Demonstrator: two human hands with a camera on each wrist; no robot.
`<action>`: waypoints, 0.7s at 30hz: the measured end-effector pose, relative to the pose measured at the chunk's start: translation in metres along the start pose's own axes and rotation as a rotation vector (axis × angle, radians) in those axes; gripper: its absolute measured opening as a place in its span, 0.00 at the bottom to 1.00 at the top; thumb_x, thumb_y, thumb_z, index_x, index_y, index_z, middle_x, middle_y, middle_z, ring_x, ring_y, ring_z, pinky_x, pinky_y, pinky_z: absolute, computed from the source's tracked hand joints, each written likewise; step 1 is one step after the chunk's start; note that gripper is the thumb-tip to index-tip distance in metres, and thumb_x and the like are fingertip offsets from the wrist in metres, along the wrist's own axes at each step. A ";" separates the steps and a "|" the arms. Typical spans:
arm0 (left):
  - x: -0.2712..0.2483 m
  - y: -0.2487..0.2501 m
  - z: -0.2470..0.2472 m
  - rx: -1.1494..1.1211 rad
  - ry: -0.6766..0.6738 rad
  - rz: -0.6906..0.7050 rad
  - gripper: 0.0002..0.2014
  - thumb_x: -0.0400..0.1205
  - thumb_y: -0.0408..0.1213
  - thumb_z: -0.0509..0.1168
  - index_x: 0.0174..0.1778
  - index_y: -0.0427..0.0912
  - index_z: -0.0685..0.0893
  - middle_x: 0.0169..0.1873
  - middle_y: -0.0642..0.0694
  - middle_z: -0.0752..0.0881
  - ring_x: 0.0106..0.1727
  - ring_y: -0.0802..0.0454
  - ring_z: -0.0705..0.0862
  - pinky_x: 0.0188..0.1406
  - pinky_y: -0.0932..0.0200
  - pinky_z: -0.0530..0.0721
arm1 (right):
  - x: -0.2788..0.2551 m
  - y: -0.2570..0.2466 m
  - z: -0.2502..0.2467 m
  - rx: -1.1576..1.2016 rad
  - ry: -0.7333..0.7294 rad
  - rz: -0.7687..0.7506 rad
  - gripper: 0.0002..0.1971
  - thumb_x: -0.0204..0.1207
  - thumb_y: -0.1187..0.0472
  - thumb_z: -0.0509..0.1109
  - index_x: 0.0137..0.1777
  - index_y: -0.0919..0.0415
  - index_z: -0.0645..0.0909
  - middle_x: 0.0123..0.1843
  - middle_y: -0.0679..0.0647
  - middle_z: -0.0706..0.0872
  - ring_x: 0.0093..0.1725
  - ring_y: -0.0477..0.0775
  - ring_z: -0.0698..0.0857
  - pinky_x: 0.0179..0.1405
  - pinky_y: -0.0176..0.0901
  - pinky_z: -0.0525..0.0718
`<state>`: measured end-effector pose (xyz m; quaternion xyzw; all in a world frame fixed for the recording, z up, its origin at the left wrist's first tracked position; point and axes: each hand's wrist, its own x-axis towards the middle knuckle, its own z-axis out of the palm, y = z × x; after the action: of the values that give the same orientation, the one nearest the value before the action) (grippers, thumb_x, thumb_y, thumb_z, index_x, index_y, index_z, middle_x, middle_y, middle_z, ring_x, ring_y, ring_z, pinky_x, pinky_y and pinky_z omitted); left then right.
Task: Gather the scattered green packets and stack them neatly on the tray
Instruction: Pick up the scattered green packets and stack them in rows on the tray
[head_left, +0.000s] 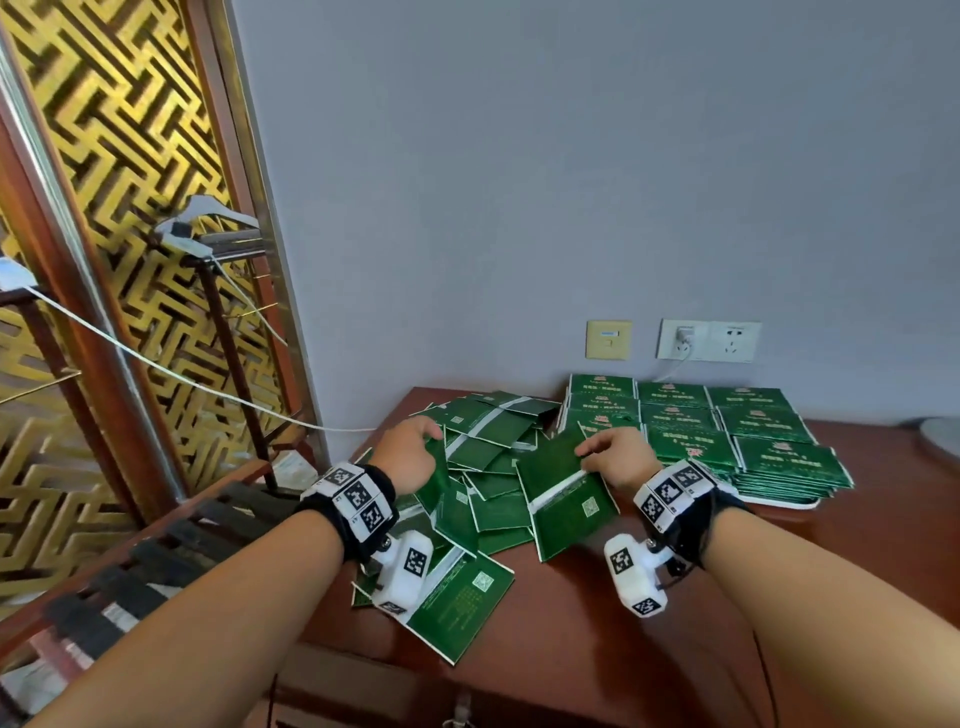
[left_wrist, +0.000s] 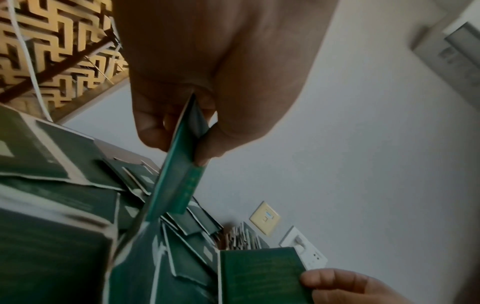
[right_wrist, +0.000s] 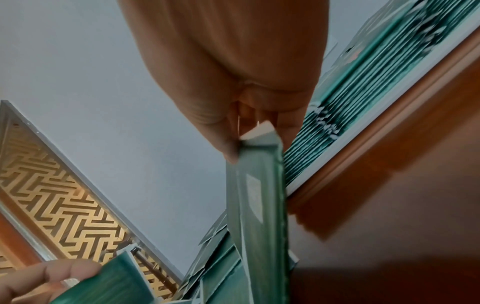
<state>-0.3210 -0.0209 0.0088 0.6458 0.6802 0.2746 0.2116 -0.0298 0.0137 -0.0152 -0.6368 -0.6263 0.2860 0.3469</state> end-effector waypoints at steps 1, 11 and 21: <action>-0.002 0.009 0.004 0.006 -0.011 0.010 0.24 0.77 0.18 0.60 0.61 0.51 0.80 0.67 0.50 0.79 0.59 0.50 0.82 0.44 0.62 0.82 | -0.004 0.006 -0.007 -0.007 0.014 0.007 0.12 0.69 0.72 0.75 0.34 0.52 0.87 0.33 0.51 0.88 0.32 0.52 0.85 0.35 0.42 0.86; -0.021 0.092 0.011 -0.026 -0.018 0.211 0.25 0.79 0.19 0.60 0.68 0.47 0.80 0.71 0.42 0.79 0.32 0.54 0.82 0.26 0.61 0.81 | -0.030 0.042 -0.065 0.005 0.122 0.078 0.12 0.69 0.71 0.75 0.33 0.52 0.88 0.35 0.53 0.90 0.35 0.57 0.88 0.39 0.49 0.89; -0.014 0.123 0.045 -0.241 -0.212 0.214 0.22 0.78 0.20 0.69 0.64 0.47 0.82 0.65 0.40 0.79 0.62 0.50 0.77 0.57 0.58 0.74 | -0.041 0.064 -0.090 0.011 0.197 0.076 0.12 0.68 0.72 0.73 0.33 0.52 0.88 0.37 0.51 0.90 0.41 0.57 0.89 0.46 0.51 0.89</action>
<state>-0.1975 -0.0289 0.0533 0.7099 0.5437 0.3052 0.3275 0.0784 -0.0333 -0.0152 -0.6832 -0.5630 0.2386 0.3991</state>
